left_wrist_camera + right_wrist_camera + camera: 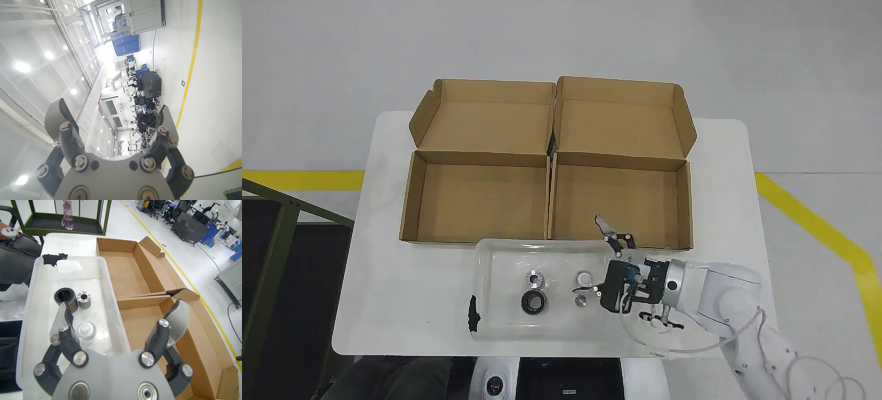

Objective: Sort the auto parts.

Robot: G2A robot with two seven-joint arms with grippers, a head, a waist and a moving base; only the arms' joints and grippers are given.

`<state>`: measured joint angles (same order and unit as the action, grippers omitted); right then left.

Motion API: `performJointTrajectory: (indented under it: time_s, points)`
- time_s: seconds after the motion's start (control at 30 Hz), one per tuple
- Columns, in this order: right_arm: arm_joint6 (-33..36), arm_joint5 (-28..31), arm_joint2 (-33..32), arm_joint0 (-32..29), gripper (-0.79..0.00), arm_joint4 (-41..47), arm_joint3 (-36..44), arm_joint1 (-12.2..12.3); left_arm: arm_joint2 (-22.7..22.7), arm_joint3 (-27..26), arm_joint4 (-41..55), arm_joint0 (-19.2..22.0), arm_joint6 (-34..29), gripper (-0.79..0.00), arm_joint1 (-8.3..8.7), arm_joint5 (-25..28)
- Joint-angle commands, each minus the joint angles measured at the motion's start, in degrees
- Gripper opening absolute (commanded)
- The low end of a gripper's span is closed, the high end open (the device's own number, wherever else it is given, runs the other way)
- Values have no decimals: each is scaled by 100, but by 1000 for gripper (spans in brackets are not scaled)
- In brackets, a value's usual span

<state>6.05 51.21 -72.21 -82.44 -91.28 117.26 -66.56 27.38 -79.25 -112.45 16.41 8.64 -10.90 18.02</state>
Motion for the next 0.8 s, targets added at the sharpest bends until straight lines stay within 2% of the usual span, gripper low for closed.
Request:
performJointTrajectory:
  time_s: [0.0,0.37,0.77]
  points:
    - [106,88,65,7,0,-54,2,12,0,0,0,0,0,0,0,0]
    - [763,546,351,97,0,19,-106,71,0,0,0,0,0,0,0,0]
    - [1318,652,547,241,0,311,-229,114,0,0,0,0,0,0,0,0]
